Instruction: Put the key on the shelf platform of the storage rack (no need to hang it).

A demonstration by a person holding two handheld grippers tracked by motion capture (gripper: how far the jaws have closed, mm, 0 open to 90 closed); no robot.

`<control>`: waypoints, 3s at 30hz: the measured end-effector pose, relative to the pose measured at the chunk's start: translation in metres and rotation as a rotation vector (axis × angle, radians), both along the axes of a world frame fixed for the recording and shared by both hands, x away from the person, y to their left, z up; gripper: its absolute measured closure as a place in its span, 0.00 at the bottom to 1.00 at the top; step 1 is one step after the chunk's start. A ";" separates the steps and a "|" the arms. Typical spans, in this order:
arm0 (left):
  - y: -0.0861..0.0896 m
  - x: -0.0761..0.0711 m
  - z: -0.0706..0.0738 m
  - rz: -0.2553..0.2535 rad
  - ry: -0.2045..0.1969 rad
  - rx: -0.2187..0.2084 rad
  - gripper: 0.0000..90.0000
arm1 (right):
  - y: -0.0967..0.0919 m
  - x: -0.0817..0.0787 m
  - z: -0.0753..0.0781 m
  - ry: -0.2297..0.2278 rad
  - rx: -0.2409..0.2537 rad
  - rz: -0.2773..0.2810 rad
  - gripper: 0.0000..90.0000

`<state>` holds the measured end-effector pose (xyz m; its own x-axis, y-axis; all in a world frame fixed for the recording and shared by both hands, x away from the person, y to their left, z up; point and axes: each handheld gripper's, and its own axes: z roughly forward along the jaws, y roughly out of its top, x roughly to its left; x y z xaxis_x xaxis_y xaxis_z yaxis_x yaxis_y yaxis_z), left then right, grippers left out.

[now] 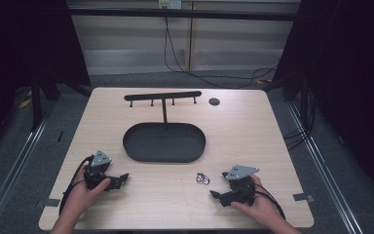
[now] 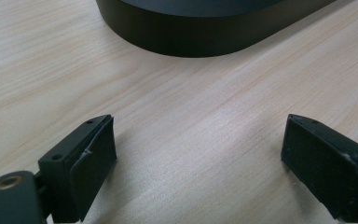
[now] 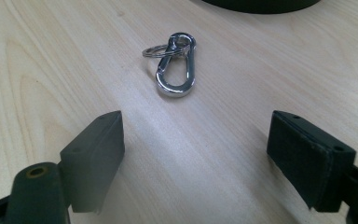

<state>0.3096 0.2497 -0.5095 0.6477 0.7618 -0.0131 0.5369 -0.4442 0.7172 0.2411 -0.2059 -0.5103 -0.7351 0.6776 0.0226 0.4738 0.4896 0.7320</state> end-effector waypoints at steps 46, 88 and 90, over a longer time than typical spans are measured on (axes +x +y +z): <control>0.000 0.000 0.000 -0.005 -0.001 0.000 0.10 | 0.057 0.043 0.041 0.299 -0.214 -0.006 0.50; 0.000 0.000 0.000 -0.009 0.005 -0.001 0.10 | 0.061 0.058 0.058 0.296 -0.249 0.023 1.00; 0.000 0.000 0.000 -0.009 0.004 -0.001 0.10 | 0.058 0.060 0.058 0.302 -0.251 0.019 1.00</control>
<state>0.3093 0.2494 -0.5096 0.6548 0.7556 -0.0165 0.5358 -0.4487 0.7152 0.3013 -0.1476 -0.4526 -0.7328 0.6762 0.0753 0.6389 0.6459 0.4177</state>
